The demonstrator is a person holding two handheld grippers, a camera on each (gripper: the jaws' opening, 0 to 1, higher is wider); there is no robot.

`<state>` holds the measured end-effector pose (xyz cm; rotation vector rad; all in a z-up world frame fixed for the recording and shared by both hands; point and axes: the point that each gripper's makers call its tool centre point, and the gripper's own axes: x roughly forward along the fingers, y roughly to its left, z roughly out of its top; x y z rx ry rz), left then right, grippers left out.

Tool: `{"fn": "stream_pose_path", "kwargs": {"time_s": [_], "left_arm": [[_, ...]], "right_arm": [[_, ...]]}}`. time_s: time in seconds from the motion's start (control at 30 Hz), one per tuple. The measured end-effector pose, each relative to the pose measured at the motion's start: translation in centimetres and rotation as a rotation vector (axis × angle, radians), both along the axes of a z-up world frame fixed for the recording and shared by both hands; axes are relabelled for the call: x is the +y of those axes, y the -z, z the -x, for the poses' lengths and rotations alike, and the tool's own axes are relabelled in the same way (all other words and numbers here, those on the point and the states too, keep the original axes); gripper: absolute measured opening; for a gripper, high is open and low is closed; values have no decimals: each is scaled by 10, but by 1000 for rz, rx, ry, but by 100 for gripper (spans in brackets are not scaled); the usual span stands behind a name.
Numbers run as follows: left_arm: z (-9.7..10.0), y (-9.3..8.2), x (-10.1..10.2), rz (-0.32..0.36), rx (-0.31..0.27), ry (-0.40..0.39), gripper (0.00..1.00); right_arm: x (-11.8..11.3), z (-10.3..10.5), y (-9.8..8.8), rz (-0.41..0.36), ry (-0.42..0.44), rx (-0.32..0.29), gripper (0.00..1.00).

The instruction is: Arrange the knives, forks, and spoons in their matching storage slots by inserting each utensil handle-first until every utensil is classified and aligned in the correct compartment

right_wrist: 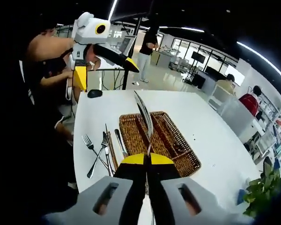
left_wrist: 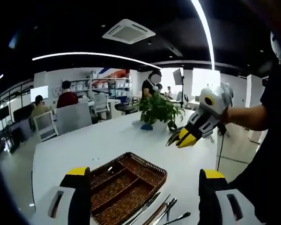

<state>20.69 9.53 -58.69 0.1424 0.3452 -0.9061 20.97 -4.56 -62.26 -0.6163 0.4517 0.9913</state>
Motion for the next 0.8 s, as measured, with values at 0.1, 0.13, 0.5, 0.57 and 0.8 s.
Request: {"fn": "stream_pose_path", "kwargs": {"time_s": [0.1,0.13,0.5,0.57,0.8], "left_arm": [[1,-2,16,9,-1,3,100],[1,0,25,-13,-6,-1,100],[12,25,77,26,27,-22,100],[18,34,82,10,34,-6,100],[24,39,97,25,28,-16,100]], "right_arm": [[6,-1,-4,20,-17,-22,0],[9,-1,-5,22,-19,-22,0],[31,-1,-13,84,-23,-55,0],[31,-2,-12,94,-18,-54,0],[39,-4,-14,107,-27,-61,0]]}}
